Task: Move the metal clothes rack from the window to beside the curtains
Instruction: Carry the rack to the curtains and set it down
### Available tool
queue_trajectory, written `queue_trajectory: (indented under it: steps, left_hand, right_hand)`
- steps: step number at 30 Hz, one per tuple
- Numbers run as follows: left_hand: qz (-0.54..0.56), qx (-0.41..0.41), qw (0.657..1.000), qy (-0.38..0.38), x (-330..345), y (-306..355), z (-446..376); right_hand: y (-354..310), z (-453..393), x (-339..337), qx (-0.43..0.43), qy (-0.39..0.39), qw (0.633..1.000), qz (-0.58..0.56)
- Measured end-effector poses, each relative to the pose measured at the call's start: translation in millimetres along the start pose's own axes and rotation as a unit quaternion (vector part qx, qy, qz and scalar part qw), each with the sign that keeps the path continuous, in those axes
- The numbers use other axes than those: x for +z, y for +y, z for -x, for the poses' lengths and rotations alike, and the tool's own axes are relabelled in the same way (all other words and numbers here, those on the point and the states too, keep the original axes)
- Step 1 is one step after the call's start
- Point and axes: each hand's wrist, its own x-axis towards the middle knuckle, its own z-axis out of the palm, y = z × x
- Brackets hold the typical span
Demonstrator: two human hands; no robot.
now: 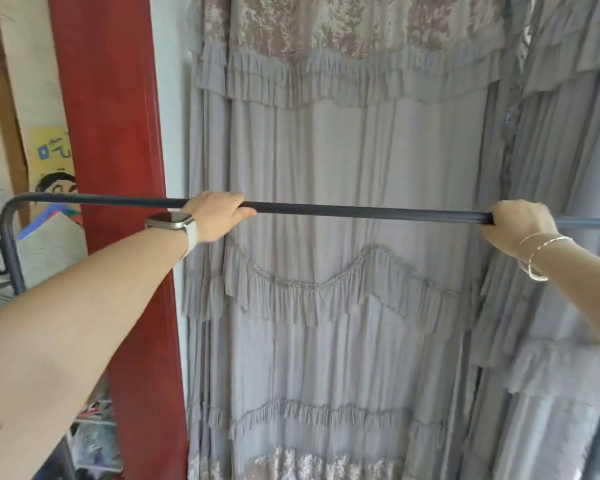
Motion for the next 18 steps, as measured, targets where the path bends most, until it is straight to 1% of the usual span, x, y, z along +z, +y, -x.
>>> queue_trajectory:
  steps: [3, 5, 9, 12, 15, 18]
  left_hand:
    - [0.008, 0.027, 0.999, -0.021, -5.9, 32.3, -6.6]
    - [0.007, 0.034, 0.999, -0.025, -9.4, 44.8, -7.2]
    - [-0.011, 0.021, 1.000, -0.013, -15.5, 46.7, 0.7]
    - [-0.015, 0.028, 0.999, -0.007, -14.5, 51.5, 3.0]
    - [-0.007, 0.030, 1.000, -0.006, -12.5, 43.4, 6.2]
    - [-0.026, 0.010, 1.000, -0.005, -11.8, 33.6, 10.2]
  right_hand:
    - [28.4, 0.3, -5.6, 0.041, -0.033, 0.999, -0.008]
    - [38.0, 2.7, -4.0, 0.051, -0.046, 0.998, -0.011]
    - [35.0, -1.1, -4.1, 0.049, -0.041, 0.997, -0.032]
    - [38.7, -0.6, -4.1, 0.052, -0.047, 0.997, -0.037]
    - [31.8, -0.5, -3.3, 0.034, -0.049, 0.998, -0.037]
    - [17.9, 0.2, -6.0, 0.014, -0.046, 0.998, -0.028]
